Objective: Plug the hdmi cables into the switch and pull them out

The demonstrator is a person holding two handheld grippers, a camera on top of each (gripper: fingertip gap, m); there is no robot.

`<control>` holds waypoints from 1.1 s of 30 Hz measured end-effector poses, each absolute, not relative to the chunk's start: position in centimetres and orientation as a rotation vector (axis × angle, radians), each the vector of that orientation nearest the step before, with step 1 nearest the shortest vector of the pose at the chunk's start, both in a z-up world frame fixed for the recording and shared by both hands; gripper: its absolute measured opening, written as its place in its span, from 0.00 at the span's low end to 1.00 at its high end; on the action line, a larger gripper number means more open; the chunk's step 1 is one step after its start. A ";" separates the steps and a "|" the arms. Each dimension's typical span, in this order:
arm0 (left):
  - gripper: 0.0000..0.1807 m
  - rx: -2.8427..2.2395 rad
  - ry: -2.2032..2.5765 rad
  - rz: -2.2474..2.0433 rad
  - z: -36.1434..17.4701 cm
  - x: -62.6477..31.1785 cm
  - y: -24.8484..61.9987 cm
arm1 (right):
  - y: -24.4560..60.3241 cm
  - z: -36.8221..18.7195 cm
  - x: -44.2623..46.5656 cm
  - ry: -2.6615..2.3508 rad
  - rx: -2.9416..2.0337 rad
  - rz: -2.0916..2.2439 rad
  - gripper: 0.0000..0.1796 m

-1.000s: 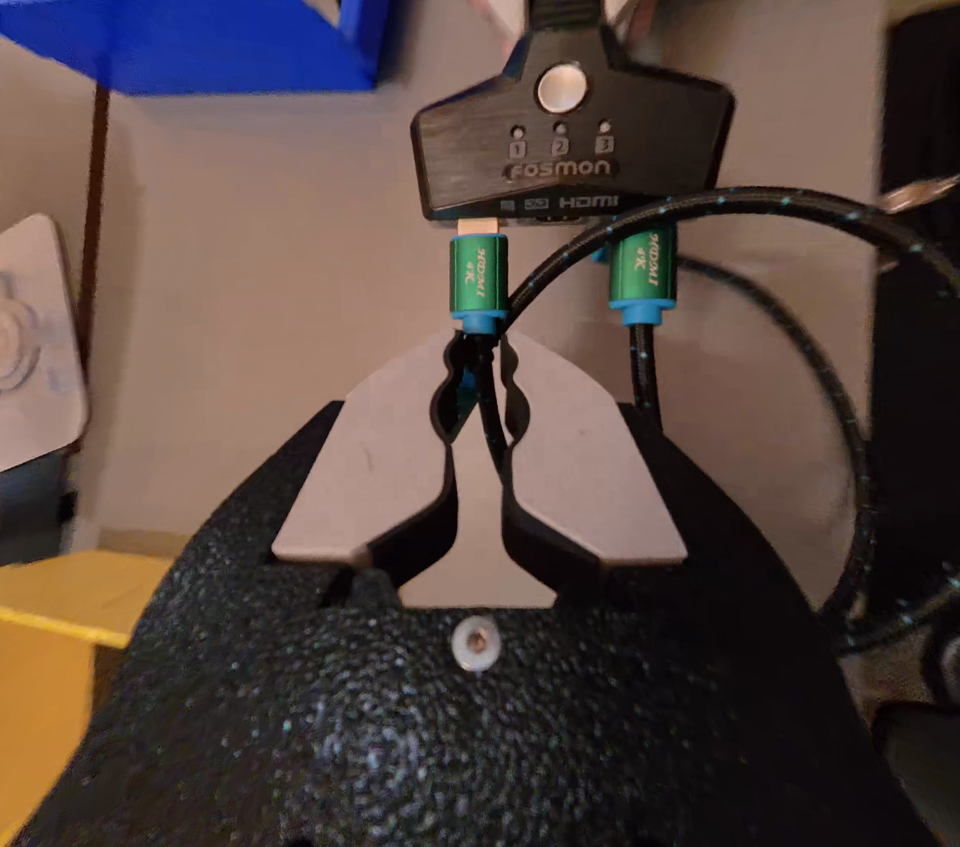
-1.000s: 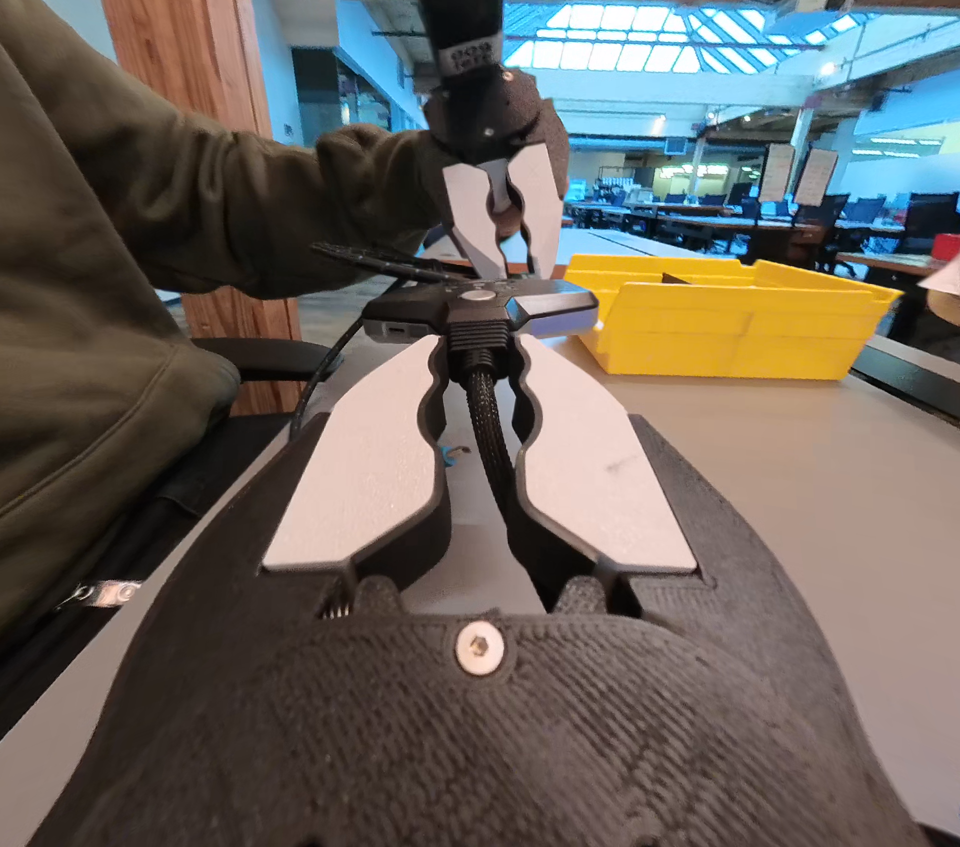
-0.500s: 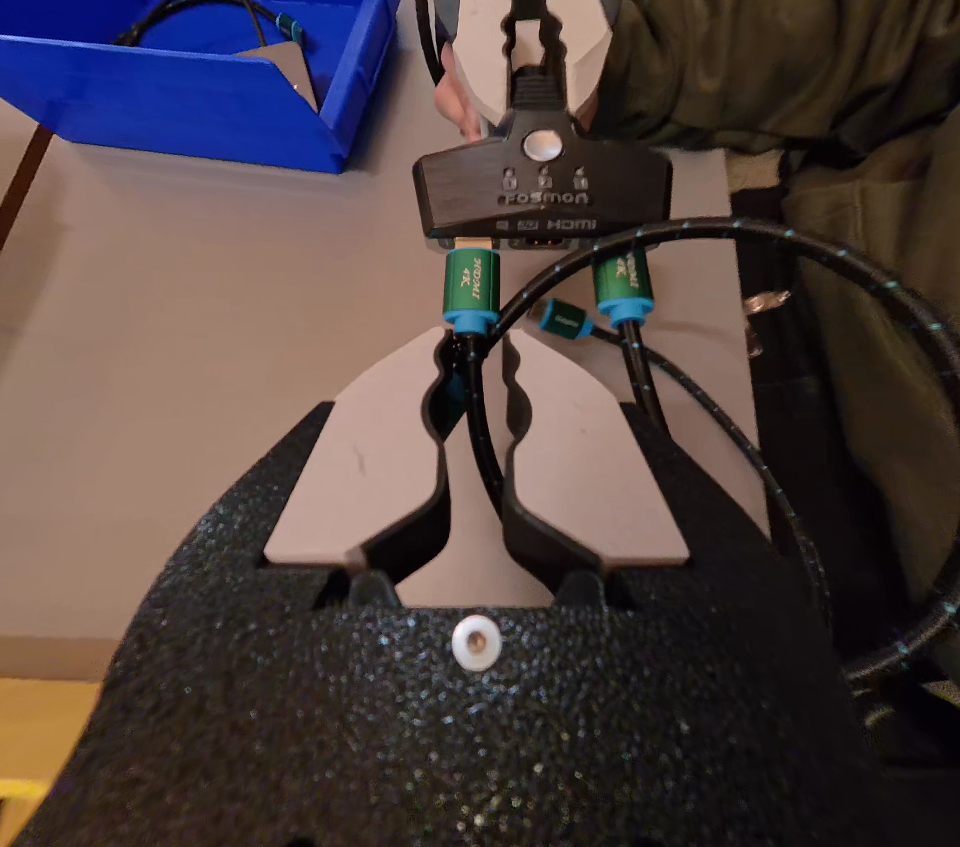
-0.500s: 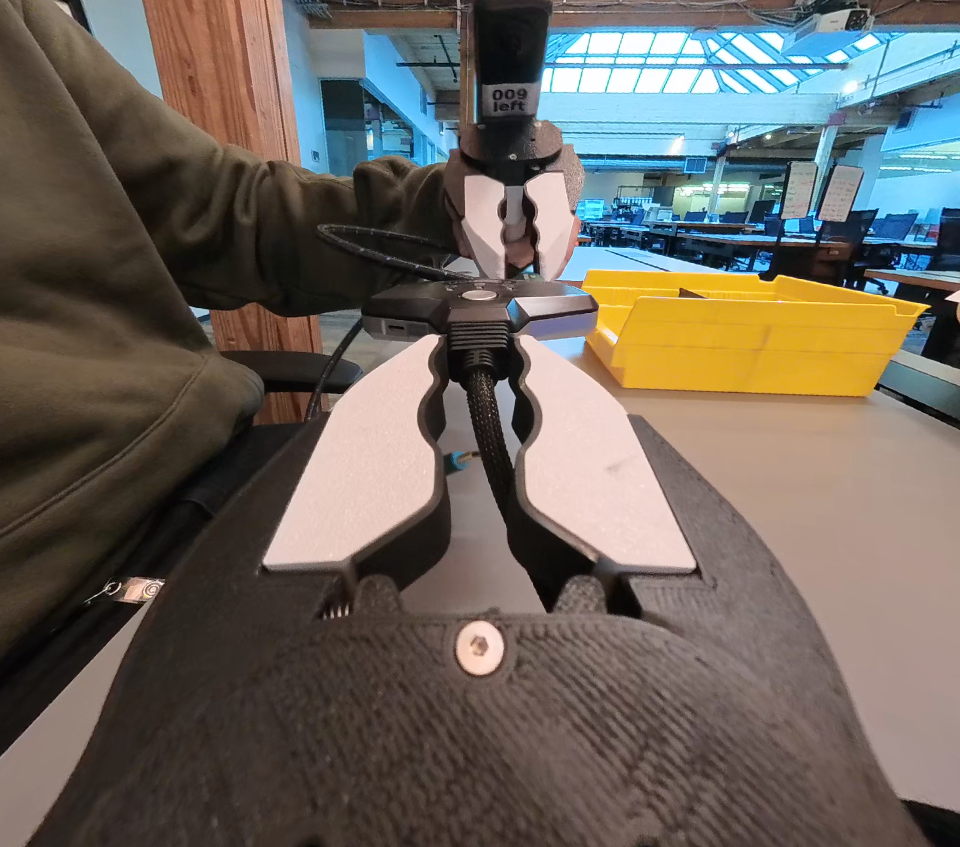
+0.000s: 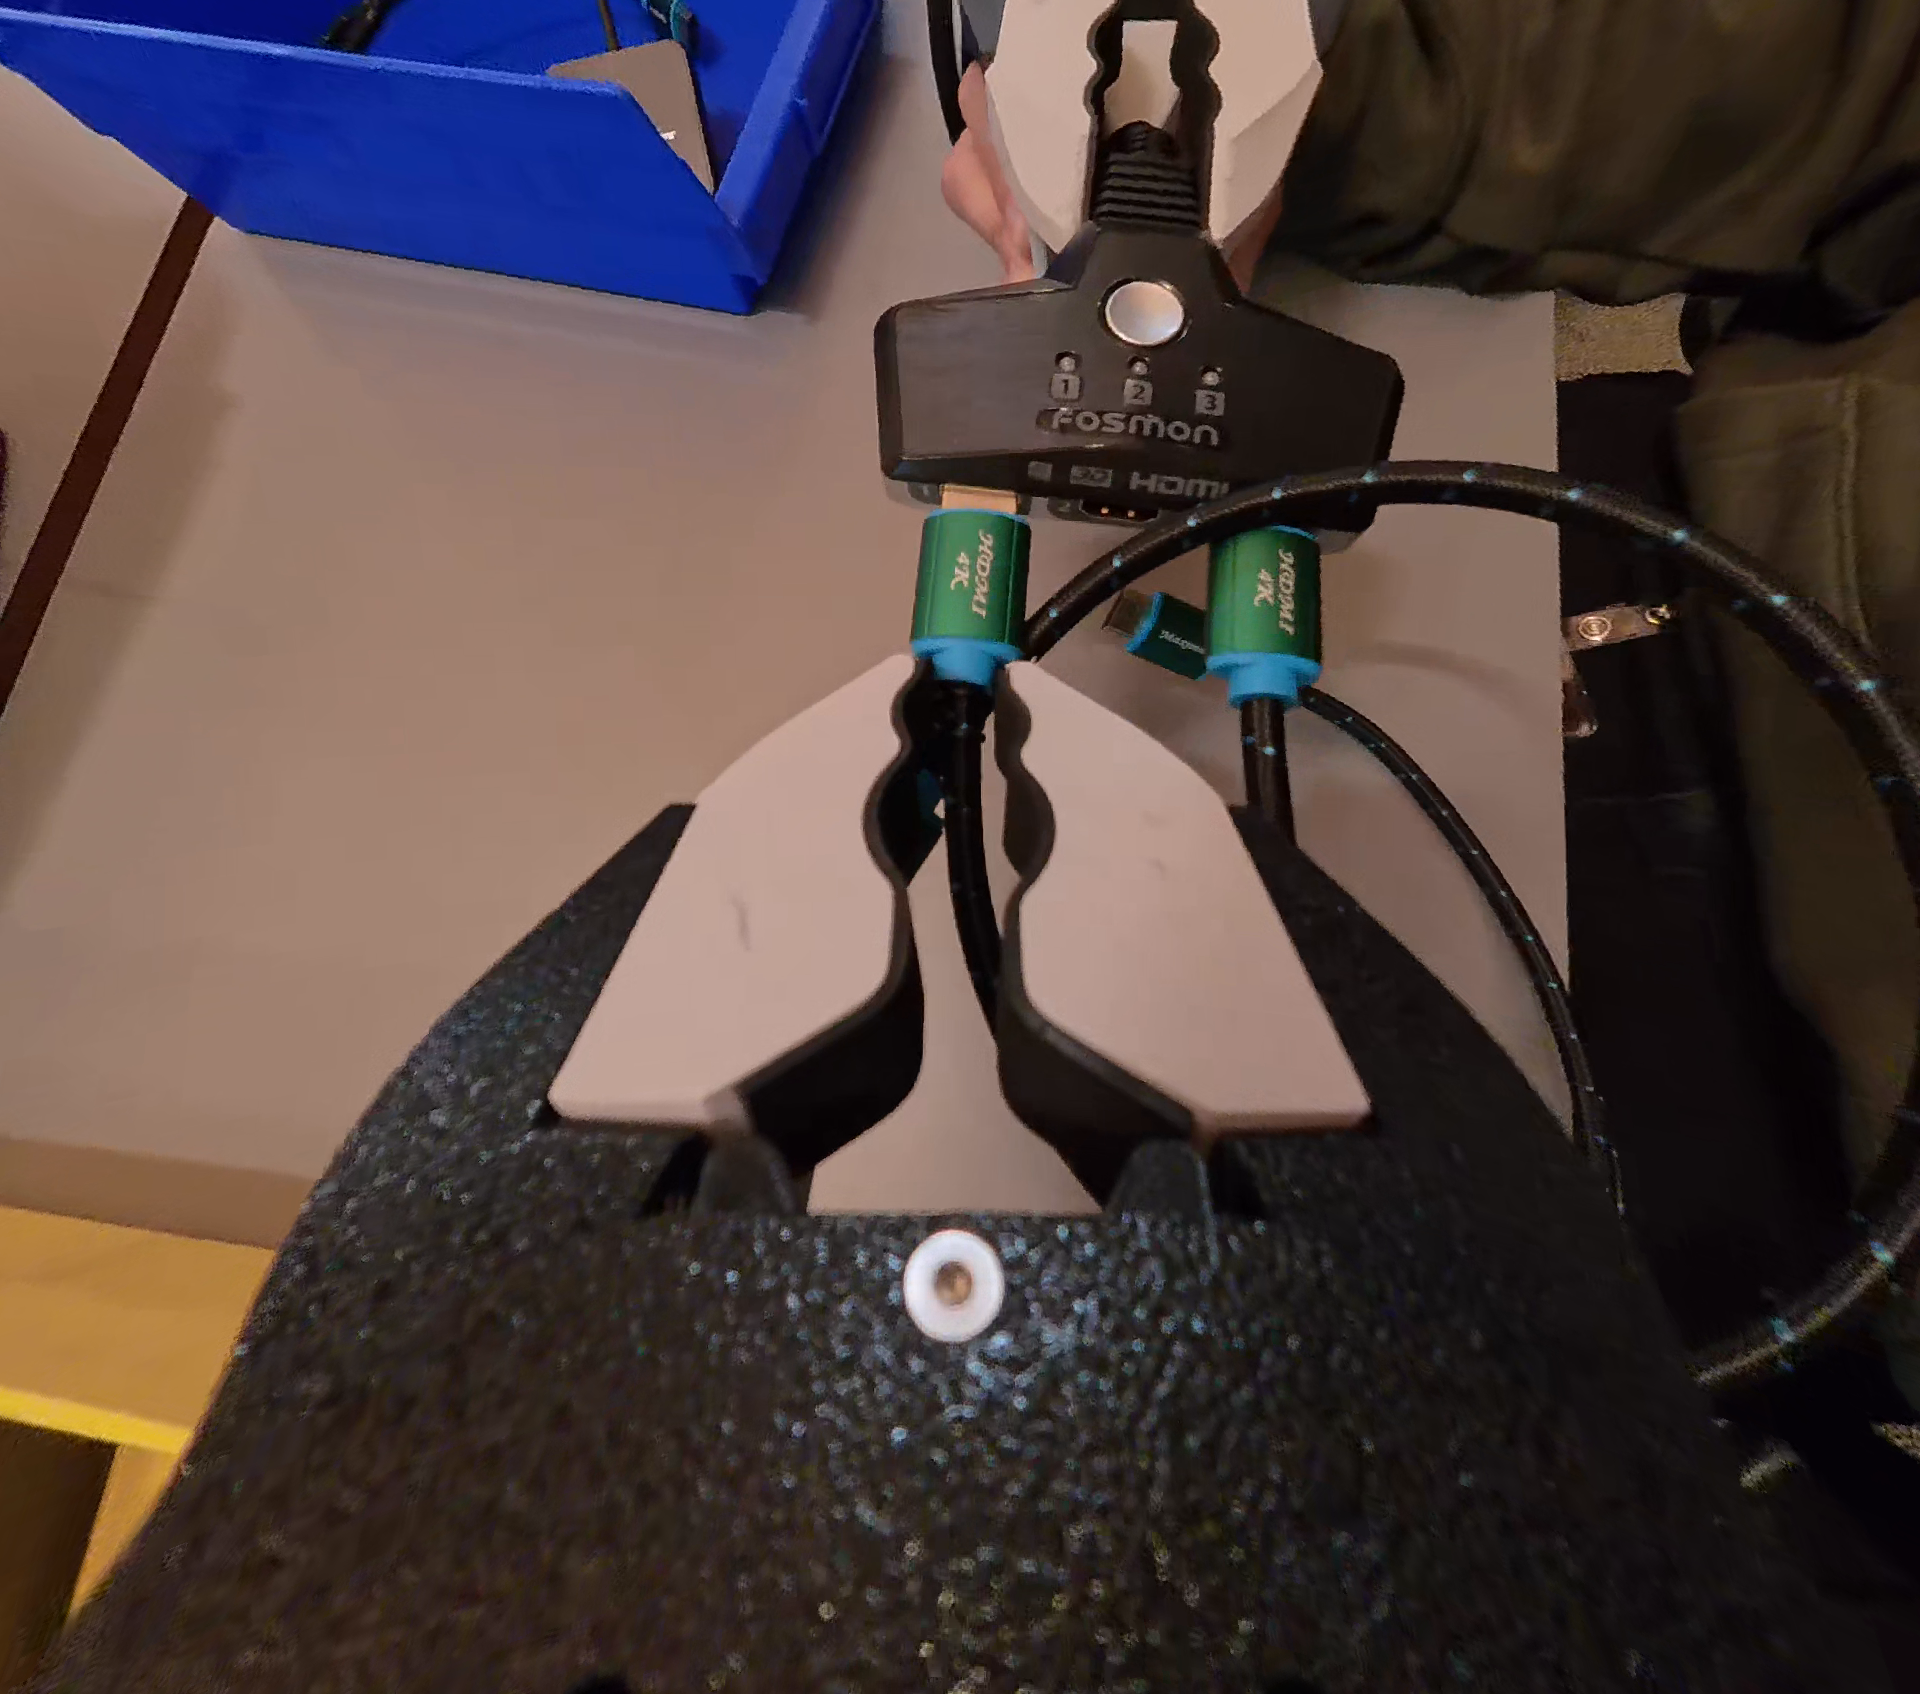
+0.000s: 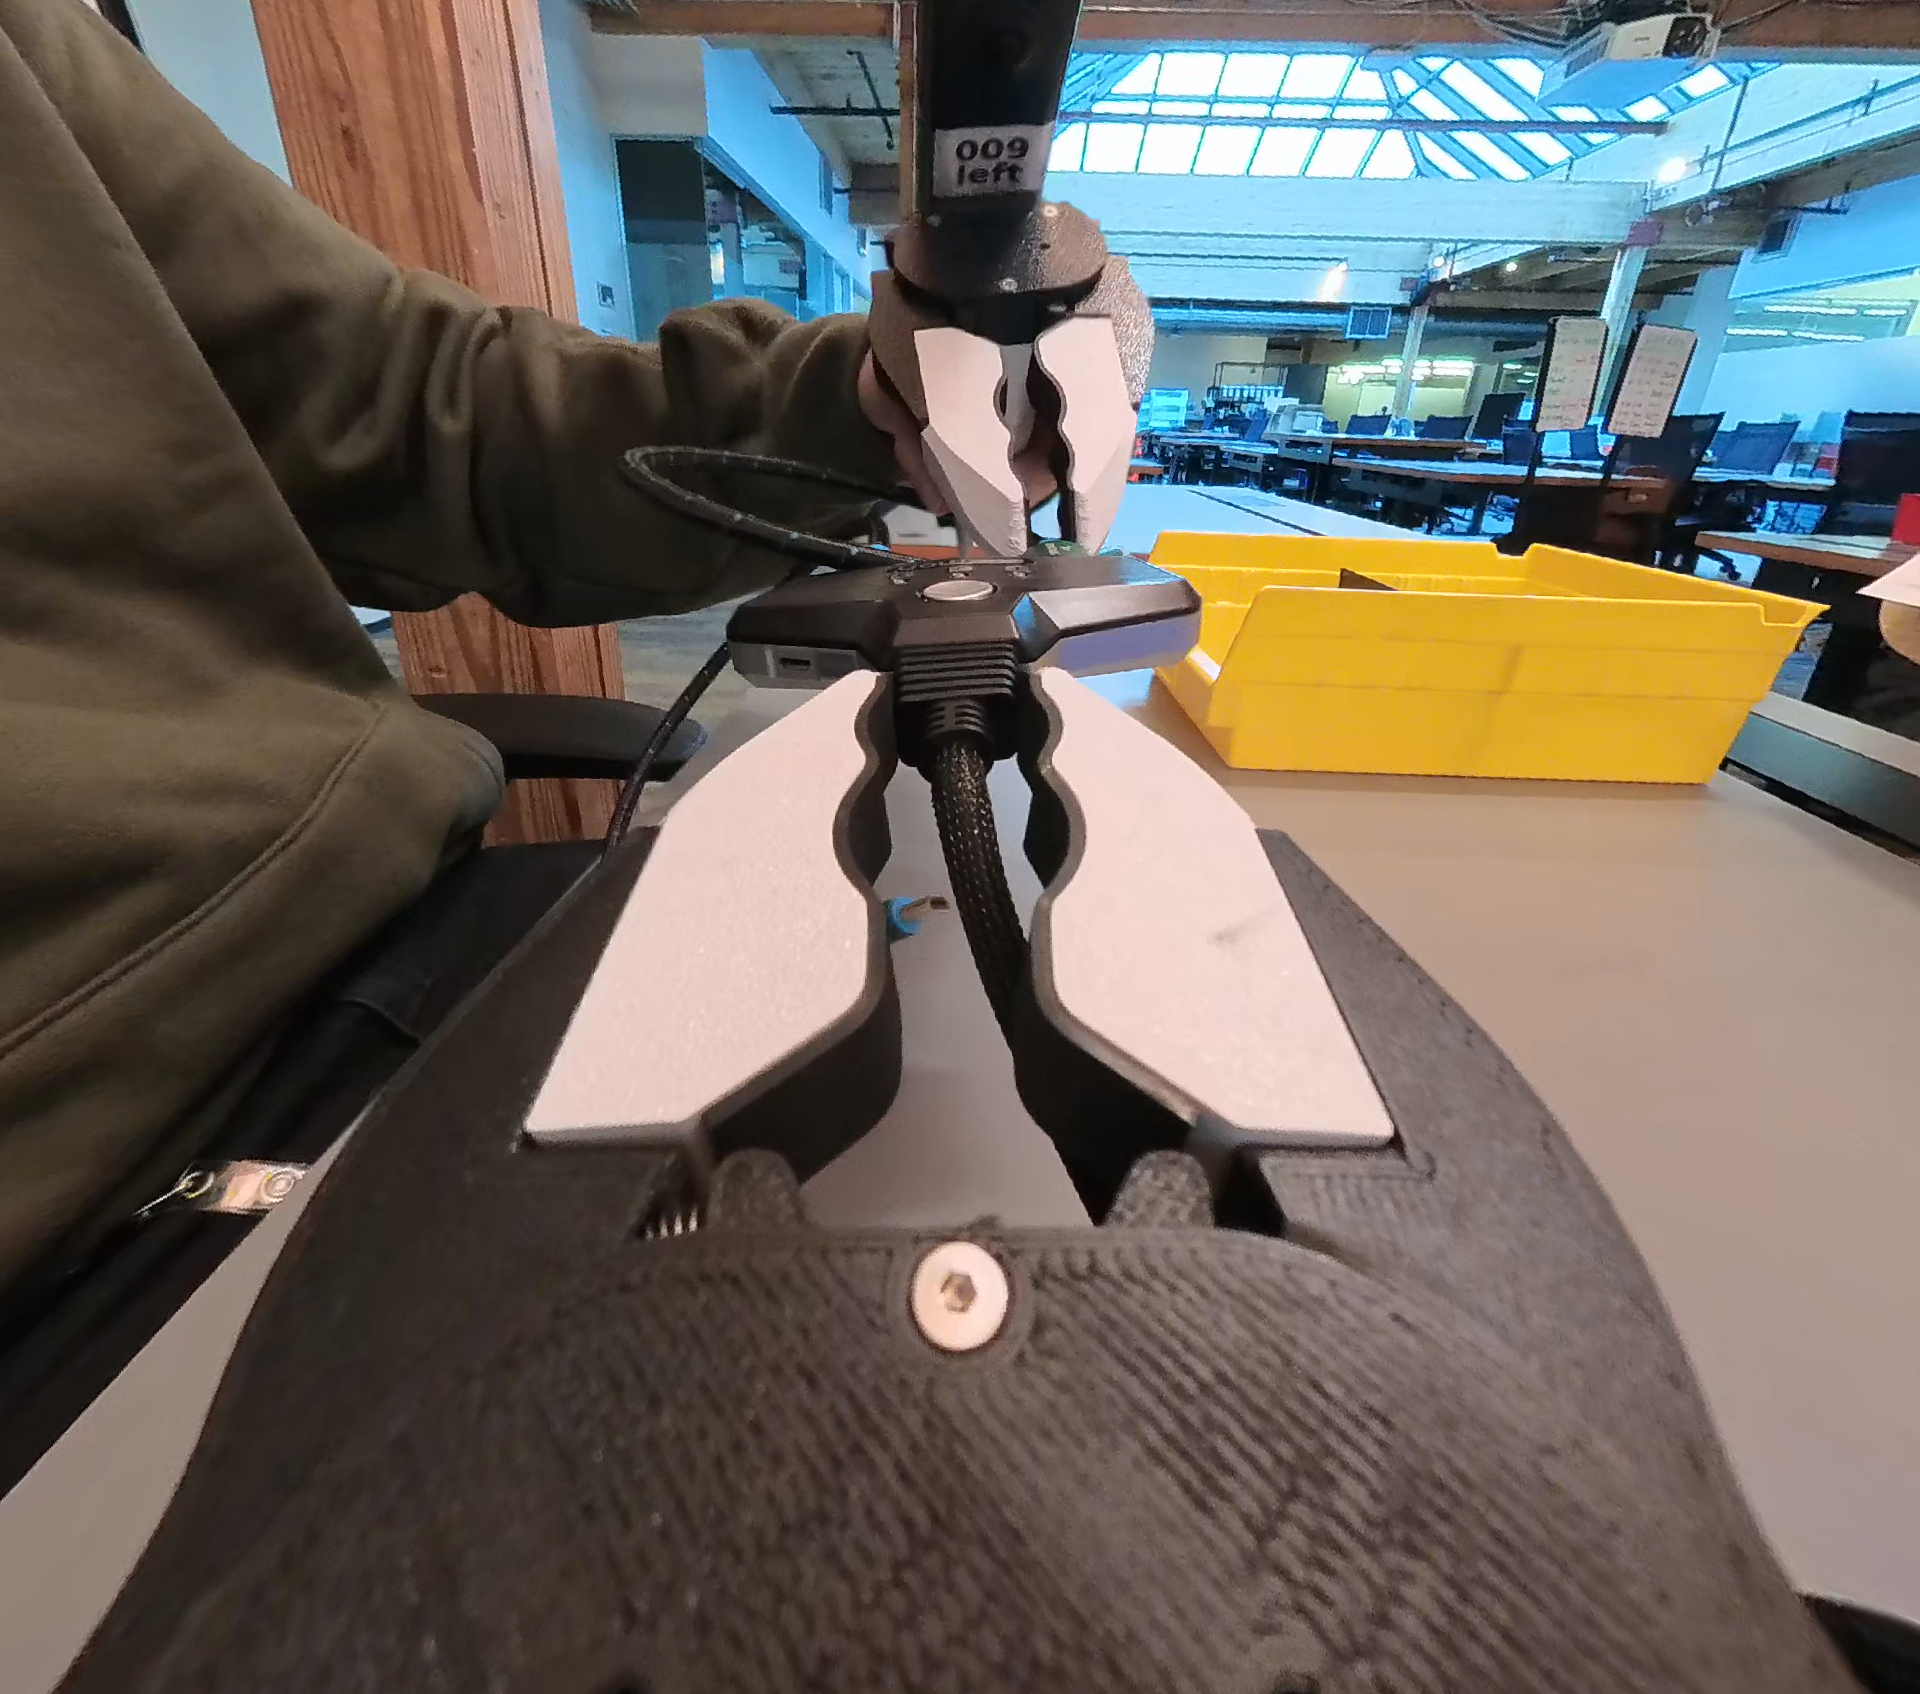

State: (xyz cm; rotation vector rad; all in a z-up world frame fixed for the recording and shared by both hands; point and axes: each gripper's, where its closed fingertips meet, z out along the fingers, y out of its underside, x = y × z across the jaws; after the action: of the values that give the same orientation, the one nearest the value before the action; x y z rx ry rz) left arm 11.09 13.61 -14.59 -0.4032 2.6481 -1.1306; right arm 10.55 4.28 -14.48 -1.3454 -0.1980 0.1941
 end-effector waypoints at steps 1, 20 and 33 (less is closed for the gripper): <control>0.05 -0.397 2.656 -1.126 -14.6 11.1 13.6 | 4.3 -14.5 10.6 -0.194 -1.347 0.200 0.13; 0.05 -0.405 2.695 -1.198 -15.4 11.0 13.2 | 4.1 -14.1 10.4 -0.191 -1.306 0.246 0.13; 0.11 -0.410 2.520 -1.355 -10.5 9.1 11.1 | 1.9 -11.9 9.7 -0.276 -1.150 0.250 0.13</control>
State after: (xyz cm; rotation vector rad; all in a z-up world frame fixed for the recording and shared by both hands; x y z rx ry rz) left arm 9.11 11.13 -10.46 -0.4102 2.5197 -1.3550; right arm 9.73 1.88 -11.93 -1.1497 -0.2756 0.2500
